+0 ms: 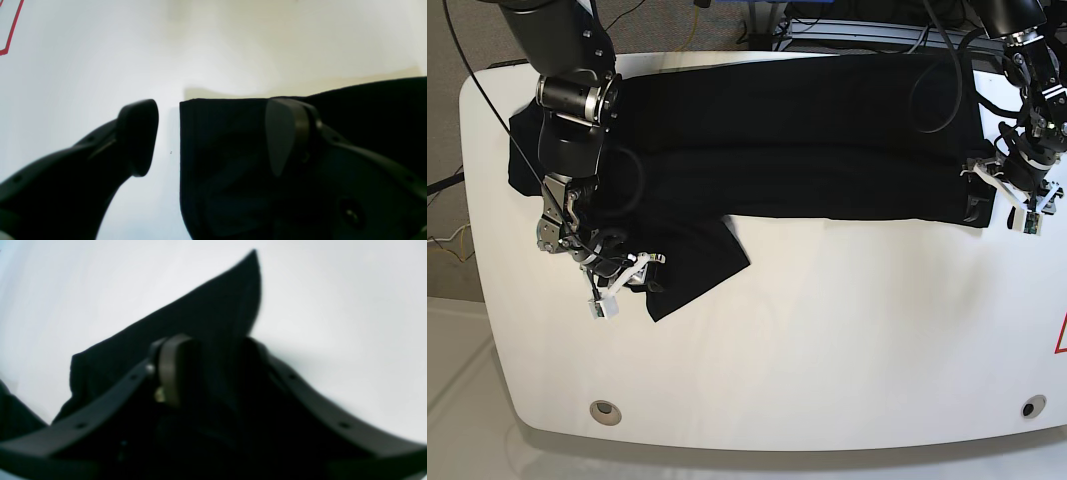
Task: Fold the T-shirt properly
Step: 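Grasp the hem corner with the right gripper and fold it toward the shoulders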
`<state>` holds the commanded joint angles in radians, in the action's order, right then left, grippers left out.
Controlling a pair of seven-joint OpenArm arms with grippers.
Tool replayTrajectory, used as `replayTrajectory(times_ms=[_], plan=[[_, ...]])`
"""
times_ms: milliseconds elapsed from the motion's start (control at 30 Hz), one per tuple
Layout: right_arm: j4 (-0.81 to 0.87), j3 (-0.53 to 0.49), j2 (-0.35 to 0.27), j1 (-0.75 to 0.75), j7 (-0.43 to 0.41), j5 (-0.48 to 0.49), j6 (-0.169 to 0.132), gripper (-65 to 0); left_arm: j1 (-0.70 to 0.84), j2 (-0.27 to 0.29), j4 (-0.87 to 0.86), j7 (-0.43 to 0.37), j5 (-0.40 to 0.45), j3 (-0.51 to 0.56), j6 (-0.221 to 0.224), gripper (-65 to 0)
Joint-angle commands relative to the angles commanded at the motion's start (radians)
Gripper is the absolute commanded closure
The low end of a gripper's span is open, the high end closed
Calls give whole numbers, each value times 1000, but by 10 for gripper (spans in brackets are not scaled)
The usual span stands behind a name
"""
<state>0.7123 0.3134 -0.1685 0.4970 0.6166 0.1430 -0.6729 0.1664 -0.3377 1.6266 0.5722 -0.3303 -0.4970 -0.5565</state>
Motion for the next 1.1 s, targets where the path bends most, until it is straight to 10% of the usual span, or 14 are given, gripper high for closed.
replayTrajectory(times_ms=[300, 1100], plan=[[118, -17, 4, -13, 113, 64, -14, -37, 0, 5, -2, 3, -2, -4, 1, -475], [279, -25, 37, -18, 114, 63, -25, -1, -9, 3, -11, 10, -3, 5, -1, -467]])
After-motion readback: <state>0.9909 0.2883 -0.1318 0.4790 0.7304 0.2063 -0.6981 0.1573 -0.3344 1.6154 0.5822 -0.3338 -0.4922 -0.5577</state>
